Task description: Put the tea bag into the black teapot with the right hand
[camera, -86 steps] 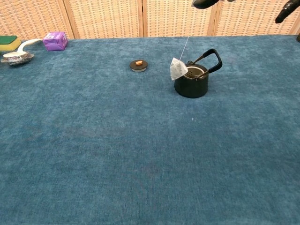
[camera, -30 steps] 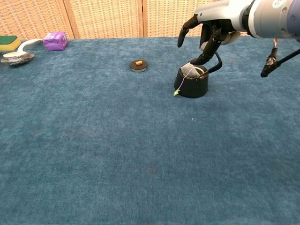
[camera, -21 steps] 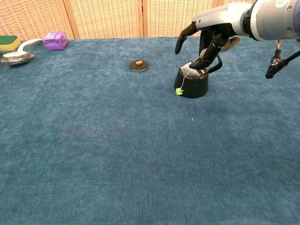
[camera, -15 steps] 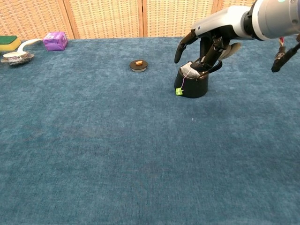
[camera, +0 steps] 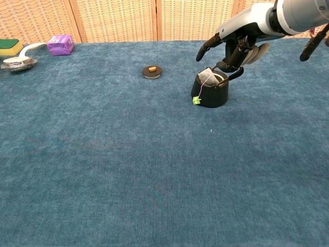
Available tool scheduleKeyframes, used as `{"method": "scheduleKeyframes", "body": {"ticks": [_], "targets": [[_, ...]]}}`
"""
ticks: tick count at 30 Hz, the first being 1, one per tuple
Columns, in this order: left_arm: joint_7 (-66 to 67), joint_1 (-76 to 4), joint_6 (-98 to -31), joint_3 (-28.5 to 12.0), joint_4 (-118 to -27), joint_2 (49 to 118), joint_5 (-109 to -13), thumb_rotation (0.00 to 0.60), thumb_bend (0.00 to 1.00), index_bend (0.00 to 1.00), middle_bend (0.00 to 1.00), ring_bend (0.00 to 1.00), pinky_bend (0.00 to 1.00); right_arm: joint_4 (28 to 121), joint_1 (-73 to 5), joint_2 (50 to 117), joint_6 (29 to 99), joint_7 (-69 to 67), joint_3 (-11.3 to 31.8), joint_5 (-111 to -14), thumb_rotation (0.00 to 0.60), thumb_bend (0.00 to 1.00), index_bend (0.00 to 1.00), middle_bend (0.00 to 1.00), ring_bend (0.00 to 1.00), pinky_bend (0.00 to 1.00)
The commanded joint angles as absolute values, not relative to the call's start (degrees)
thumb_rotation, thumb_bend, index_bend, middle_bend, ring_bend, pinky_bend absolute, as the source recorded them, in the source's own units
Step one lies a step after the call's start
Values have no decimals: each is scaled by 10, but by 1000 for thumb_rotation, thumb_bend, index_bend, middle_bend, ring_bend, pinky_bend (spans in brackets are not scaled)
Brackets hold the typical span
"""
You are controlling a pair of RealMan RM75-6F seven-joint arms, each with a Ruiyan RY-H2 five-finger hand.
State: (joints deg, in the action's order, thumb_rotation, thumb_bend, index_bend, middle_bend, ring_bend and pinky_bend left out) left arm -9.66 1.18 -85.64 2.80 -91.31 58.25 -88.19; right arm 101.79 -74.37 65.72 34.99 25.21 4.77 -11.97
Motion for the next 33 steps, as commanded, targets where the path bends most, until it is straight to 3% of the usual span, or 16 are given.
{"method": "scheduleKeyframes", "body": {"ticks": [1,33], "targets": [[-97,12,-855,28,-913,583,-881,600,266,123,205,79,151,1009,-761,662,343,255,31,-106,600,731,71,1000,1000,1000],[-109,11,-845,28,-894,590,-873,600,266,124,202,78,151,923,-911,737,338,301,-99,72,600,730,81,1000,1000,1000]]}}
